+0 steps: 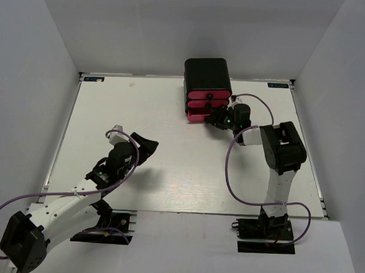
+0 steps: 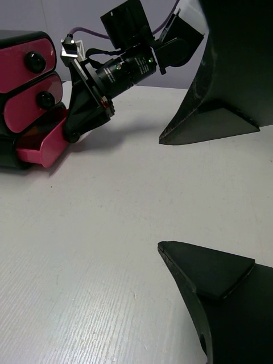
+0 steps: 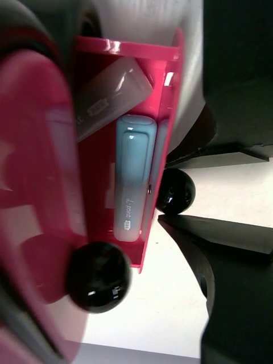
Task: Sort the stationery into containers
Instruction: Close the drawer in the storage box.
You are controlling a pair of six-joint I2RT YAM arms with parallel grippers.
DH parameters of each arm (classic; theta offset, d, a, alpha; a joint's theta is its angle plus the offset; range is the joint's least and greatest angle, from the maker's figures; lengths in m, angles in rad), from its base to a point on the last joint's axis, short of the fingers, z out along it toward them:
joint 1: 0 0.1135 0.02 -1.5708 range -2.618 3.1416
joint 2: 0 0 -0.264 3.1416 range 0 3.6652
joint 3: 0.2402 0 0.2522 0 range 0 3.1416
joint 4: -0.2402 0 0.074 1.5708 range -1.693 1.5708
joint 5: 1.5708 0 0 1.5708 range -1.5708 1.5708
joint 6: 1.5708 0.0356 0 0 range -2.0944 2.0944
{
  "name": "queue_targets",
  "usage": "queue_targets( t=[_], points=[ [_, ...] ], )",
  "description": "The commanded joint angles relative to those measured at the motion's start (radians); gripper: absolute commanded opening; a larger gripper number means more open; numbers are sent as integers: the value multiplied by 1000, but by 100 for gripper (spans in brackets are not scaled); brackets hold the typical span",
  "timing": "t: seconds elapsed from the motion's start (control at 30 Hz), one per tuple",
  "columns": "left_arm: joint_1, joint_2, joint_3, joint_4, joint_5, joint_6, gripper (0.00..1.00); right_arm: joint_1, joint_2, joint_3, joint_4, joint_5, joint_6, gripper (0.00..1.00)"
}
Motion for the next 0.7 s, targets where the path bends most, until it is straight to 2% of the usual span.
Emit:
queue_targets(
  t=[0.0,0.53,0.67],
  points=[
    [-4,-9,-10,-6,-18,-1,78,-3,16,62,49,30,0,41],
    [-4,-9,-10,-6,-18,-11,78,-6,48,146,10,84,83,44],
    [-4,-9,-10,-6,-18,-11,78,-6,18,128,0,83,114,49]
  ],
)
